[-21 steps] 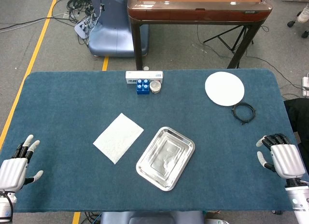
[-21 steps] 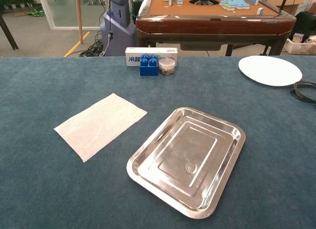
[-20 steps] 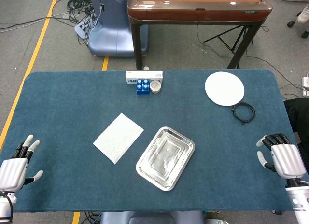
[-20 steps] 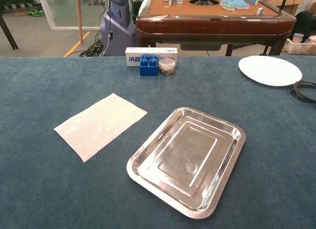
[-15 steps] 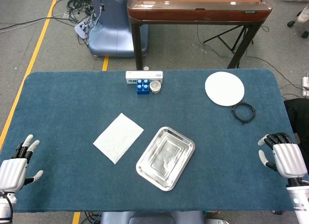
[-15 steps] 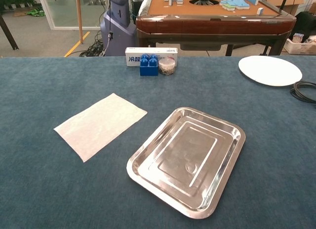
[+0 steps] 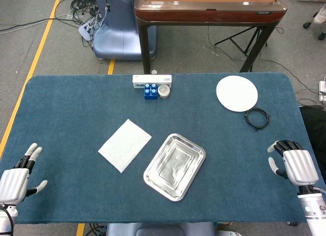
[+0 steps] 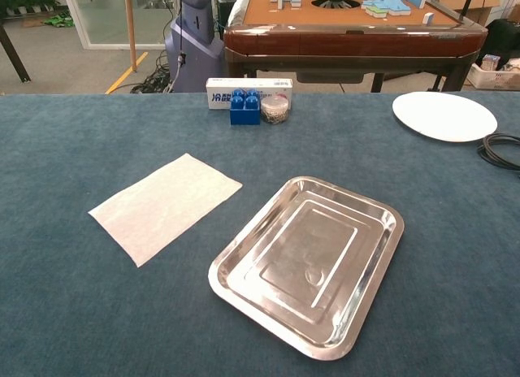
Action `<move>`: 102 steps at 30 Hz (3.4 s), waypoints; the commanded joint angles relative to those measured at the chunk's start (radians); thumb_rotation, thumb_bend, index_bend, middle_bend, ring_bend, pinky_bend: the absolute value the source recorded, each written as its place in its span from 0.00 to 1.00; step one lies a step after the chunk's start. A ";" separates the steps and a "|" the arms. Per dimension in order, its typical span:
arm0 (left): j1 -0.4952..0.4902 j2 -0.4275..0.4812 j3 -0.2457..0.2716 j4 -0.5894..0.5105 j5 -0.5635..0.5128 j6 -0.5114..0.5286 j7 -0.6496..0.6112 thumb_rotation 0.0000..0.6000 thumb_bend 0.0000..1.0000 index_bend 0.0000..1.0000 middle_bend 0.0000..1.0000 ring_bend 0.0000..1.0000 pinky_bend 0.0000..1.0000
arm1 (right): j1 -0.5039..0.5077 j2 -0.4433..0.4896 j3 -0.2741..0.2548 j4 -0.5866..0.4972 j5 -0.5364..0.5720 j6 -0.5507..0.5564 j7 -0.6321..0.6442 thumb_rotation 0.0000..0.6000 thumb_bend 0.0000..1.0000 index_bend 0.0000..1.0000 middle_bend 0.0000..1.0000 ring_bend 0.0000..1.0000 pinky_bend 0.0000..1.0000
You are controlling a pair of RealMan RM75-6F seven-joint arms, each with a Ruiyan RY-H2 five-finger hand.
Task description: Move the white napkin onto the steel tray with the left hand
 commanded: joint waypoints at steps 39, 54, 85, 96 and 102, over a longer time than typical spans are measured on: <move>-0.265 -0.320 -0.008 0.355 0.114 -0.229 -0.064 1.00 0.10 0.32 0.00 0.00 0.20 | -0.019 -0.001 0.012 -0.002 0.018 0.035 0.004 1.00 0.43 0.45 0.40 0.28 0.29; -0.323 -0.410 -0.012 0.488 0.106 -0.250 -0.085 1.00 0.10 0.41 0.00 0.00 0.16 | -0.020 0.007 0.011 -0.010 0.019 0.032 0.006 1.00 0.43 0.45 0.40 0.28 0.28; -0.380 -0.491 0.014 0.598 0.105 -0.257 -0.102 1.00 0.17 0.46 0.00 0.00 0.15 | -0.021 0.011 0.013 -0.013 0.022 0.029 0.010 1.00 0.43 0.45 0.40 0.28 0.28; -0.382 -0.497 0.028 0.603 0.094 -0.273 -0.093 1.00 0.22 0.46 0.00 0.00 0.15 | -0.022 0.013 0.014 -0.014 0.023 0.031 0.013 1.00 0.43 0.45 0.40 0.28 0.29; -0.387 -0.508 0.030 0.620 0.091 -0.277 -0.097 1.00 0.22 0.46 0.00 0.00 0.15 | -0.021 0.012 0.014 -0.014 0.024 0.029 0.012 1.00 0.43 0.45 0.40 0.28 0.29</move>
